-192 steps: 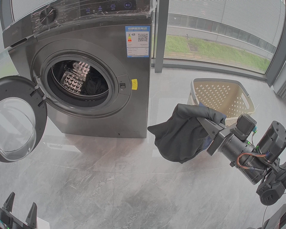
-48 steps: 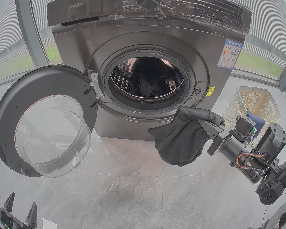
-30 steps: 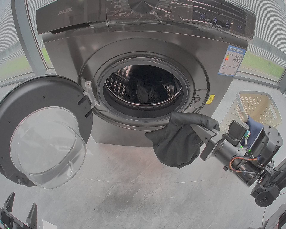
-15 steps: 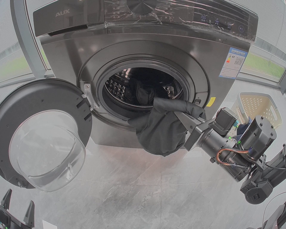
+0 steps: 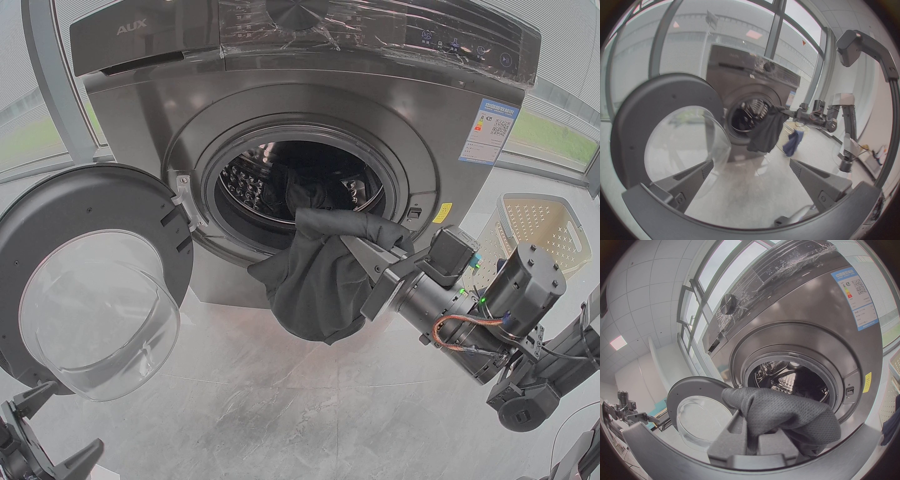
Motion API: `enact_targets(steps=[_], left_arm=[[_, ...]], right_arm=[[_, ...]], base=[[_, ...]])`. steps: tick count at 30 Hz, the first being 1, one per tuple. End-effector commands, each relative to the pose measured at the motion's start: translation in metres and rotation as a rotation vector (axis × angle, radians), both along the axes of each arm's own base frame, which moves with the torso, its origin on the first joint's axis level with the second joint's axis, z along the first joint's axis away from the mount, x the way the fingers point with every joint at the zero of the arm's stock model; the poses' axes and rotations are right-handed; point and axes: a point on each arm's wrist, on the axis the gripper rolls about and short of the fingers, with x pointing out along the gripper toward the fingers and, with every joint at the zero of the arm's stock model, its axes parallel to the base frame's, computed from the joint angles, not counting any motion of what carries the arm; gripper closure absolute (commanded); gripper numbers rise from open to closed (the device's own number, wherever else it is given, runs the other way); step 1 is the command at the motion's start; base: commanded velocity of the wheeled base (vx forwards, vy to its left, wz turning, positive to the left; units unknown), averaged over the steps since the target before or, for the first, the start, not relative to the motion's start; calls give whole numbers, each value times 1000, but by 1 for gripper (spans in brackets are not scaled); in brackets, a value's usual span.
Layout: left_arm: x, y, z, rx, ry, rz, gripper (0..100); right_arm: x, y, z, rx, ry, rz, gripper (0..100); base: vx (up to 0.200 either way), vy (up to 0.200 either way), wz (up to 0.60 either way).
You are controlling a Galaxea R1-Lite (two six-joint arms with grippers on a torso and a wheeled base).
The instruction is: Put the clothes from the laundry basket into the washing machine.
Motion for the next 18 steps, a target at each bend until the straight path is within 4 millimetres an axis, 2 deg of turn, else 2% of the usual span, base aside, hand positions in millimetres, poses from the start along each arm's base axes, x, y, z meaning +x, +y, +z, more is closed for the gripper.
enact_targets(steps=[1,5,8,10,14,17,18], left_arm=[[53,-10,-2,9,266,-202,0],[85,-20,2,19,297,-267,0],[98,-26,3,24,306,-291,0],[114,-34,4,25,318,-328,0],[129,-46,2,29,344,-376,0],[151,-60,2,22,370,-410,0],[153,-61,1,23,375,-412,0]], right_arm=[[11,13,-4,0,-1,3,100],[18,18,-5,1,-2,-4,100],[20,19,-6,-7,12,-16,100],[27,20,-12,-26,49,-71,100],[30,21,-6,-2,40,-101,100],[32,25,6,37,10,-98,100],[32,25,6,41,7,-96,100]], base=[[0,0,0],[0,0,0],[0,0,0],[0,0,0],[0,0,0],[0,0,0],[0,0,0]])
